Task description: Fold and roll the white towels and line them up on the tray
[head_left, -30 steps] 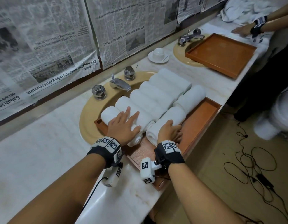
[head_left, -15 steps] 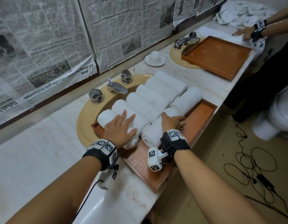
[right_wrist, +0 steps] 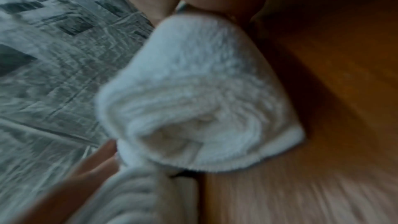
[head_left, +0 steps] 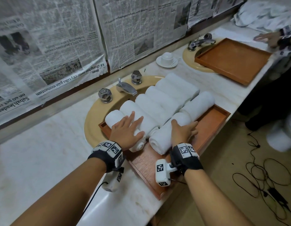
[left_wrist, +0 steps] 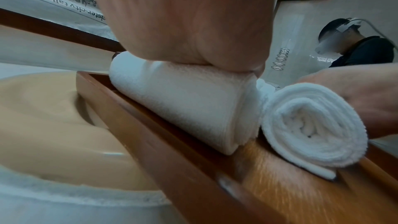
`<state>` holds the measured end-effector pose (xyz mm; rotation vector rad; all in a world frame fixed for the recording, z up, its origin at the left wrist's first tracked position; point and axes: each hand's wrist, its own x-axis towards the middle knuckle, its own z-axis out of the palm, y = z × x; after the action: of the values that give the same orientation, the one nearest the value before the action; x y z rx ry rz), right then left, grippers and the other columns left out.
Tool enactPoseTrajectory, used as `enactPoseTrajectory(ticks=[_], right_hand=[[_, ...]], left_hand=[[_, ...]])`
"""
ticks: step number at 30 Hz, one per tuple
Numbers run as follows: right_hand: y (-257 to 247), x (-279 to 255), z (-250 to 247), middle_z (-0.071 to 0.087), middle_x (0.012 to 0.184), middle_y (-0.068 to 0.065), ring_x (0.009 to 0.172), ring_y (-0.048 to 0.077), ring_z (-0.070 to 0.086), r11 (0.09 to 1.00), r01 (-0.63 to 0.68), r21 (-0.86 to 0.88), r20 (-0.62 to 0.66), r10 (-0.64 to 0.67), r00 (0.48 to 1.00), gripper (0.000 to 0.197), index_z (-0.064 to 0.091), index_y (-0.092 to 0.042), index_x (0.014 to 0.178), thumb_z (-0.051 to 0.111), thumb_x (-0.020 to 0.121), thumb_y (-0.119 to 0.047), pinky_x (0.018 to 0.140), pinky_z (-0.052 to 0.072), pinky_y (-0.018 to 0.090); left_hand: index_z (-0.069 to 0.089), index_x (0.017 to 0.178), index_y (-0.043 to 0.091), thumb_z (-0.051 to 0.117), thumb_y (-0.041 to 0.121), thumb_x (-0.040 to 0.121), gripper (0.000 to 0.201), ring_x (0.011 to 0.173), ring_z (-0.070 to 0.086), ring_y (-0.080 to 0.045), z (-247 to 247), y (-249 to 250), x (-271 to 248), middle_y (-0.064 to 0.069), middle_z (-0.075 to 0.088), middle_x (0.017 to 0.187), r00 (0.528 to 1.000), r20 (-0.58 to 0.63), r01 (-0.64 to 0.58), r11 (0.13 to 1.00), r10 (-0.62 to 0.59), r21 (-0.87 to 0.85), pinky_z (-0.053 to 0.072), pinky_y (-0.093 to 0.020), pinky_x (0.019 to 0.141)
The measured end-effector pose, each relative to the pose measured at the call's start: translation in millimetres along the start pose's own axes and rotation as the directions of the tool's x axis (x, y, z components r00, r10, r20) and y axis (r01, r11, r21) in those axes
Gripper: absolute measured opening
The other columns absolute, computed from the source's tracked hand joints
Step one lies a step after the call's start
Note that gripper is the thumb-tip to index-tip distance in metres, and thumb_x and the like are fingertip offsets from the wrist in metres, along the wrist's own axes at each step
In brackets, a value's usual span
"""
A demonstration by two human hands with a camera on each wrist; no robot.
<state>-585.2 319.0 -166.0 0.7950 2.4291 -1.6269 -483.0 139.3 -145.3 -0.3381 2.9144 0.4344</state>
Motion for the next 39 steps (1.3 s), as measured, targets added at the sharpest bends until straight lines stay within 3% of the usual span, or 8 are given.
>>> enactPoseTrajectory(ticks=[7,10,13,20,26,30,35,39], right_hand=[[-29,52,-33,0.008,0.161,0.01,0.147,0.028,0.013,0.995,0.023,0.097,0.001,-0.023,1.0,0.105,0.001,-0.014,0.154,0.071,0.079,-0.038,0.118,0.015,0.043],[-36,77,-43,0.026,0.156,0.009,0.14,0.029,0.031,0.982,0.036,0.186,0.06,-0.048,0.997,0.094,0.012,-0.02,0.154,0.069,0.08,-0.033,0.114,0.028,0.043],[-41,85,-42,0.041,0.147,0.009,0.13,0.028,0.044,0.967,0.024,0.252,0.121,-0.056,0.991,0.09,0.024,-0.02,0.151,0.072,0.075,-0.027,0.108,0.038,0.044],[-36,98,-39,0.04,0.148,0.006,0.13,0.026,0.043,0.94,0.014,0.341,0.171,-0.077,0.982,0.094,0.023,-0.023,0.152,0.072,0.072,-0.019,0.11,0.037,0.043],[-32,89,-44,0.048,0.141,0.006,0.125,0.027,0.049,0.958,0.047,0.282,0.134,-0.088,0.987,0.075,0.03,-0.02,0.149,0.066,0.083,-0.018,0.103,0.042,0.038],[-41,57,-50,0.048,0.138,0.008,0.127,0.033,0.045,0.992,0.121,0.024,0.02,-0.121,0.992,0.073,0.04,-0.017,0.14,0.065,0.074,-0.032,0.104,0.04,0.046],[-50,-24,-33,0.048,0.132,0.012,0.125,0.031,0.039,0.878,0.461,-0.129,0.144,-0.443,0.885,0.041,0.055,-0.013,0.124,0.064,0.085,-0.021,0.106,0.034,0.041],[-45,-103,7,0.058,0.119,0.009,0.118,0.028,0.045,0.72,0.687,-0.095,0.415,-0.599,0.685,0.028,0.062,-0.01,0.113,0.062,0.086,-0.017,0.092,0.03,0.026]], left_hand=[[0.01,0.15,0.045,0.034,0.063,0.093,0.064,0.148,0.006,-0.019,-13,8,-1,0.007,-0.006,0.162,1.0,0.019,0.004,0.999,-0.005,0.031,0.015,-0.048,0.114],[0.023,0.148,0.034,0.043,0.065,0.089,0.07,0.146,0.015,-0.024,-24,34,-3,-0.003,0.006,0.161,0.999,-0.012,-0.035,0.999,0.035,-0.009,0.019,-0.049,0.112],[0.015,0.149,0.042,0.053,0.073,0.078,0.087,0.148,-0.005,-0.029,-19,65,-2,0.001,-0.002,0.162,0.98,0.104,-0.174,0.983,0.168,0.051,0.012,-0.055,0.114],[0.01,0.149,0.045,0.07,0.066,0.07,0.1,0.144,-0.008,-0.04,-5,71,6,0.001,0.006,0.158,0.968,0.162,-0.228,0.941,0.192,0.252,0.022,-0.06,0.108],[0.021,0.146,0.044,0.072,0.053,0.075,0.087,0.144,-0.001,-0.038,-5,70,9,-0.001,0.015,0.154,0.976,0.097,-0.216,0.939,0.197,0.269,0.029,-0.056,0.104],[0.019,0.149,0.042,0.072,0.057,0.075,0.092,0.146,-0.006,-0.036,-6,63,11,0.002,0.01,0.158,0.965,0.146,-0.247,0.943,0.219,0.224,0.032,-0.052,0.105],[0.024,0.15,0.037,0.07,0.053,0.079,0.086,0.148,0.008,-0.022,-21,42,-18,0.002,0.011,0.161,0.967,0.003,-0.253,0.967,0.253,-0.028,0.025,-0.047,0.113],[0.056,0.132,0.024,0.07,0.038,0.084,0.052,0.133,0.039,-0.014,-17,-17,-87,0.0,0.043,0.145,0.954,-0.288,-0.173,0.931,0.078,-0.322,0.036,-0.034,0.107]])
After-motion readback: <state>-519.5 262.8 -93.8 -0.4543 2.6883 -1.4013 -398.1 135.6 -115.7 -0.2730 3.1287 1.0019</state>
